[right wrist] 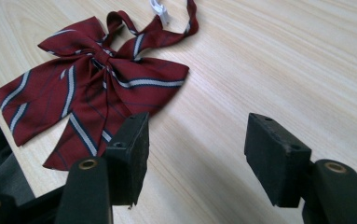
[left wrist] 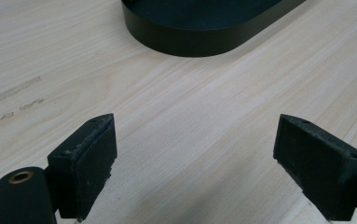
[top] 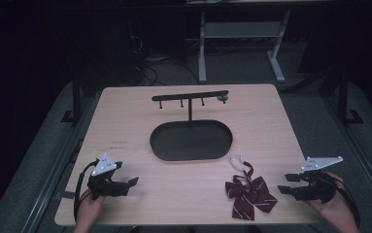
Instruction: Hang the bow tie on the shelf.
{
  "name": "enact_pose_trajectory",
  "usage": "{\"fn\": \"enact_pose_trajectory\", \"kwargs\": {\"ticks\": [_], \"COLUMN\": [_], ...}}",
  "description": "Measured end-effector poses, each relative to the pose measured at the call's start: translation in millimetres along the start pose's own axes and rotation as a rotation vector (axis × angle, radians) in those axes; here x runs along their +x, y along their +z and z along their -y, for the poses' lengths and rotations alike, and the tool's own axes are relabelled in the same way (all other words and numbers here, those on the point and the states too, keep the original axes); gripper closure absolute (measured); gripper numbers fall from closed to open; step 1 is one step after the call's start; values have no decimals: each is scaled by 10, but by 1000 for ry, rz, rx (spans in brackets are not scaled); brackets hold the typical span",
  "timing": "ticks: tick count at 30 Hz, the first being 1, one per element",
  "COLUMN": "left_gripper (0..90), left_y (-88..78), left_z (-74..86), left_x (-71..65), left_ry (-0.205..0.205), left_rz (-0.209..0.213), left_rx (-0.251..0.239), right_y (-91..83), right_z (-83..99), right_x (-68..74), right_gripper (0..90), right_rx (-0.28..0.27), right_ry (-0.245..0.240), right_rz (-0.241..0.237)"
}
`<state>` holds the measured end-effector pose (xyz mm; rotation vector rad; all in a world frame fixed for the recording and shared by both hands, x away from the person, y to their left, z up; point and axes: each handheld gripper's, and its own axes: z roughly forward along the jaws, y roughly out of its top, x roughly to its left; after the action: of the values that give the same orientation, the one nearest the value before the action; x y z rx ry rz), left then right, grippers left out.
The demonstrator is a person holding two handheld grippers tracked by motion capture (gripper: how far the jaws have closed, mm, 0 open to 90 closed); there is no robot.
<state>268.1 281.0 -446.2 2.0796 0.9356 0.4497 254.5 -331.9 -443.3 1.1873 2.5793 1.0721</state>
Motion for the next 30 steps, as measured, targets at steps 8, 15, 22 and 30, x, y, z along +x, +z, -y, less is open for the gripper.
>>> {"fn": "enact_pose_trajectory", "kwargs": {"ticks": [8,15,22,30], "left_gripper": [130,130,131,130], "left_y": [3,-9,-12,-3], "left_z": [23,28,29,39], "left_x": [16,34,34,48], "left_ry": [-11,-3,-3,-23], "left_rz": [-2,-6,-5,-10], "left_rx": [-2,-1,-4,-13], "right_y": [22,43,67,64], "right_z": [-139,-321,-441,-598], "right_x": [48,116,165,248], "right_gripper": [393,393,395,399], "right_rx": [10,36,64,80], "right_ry": [-34,-81,-122,-152], "right_rz": [-6,-6,-12,-30]}}
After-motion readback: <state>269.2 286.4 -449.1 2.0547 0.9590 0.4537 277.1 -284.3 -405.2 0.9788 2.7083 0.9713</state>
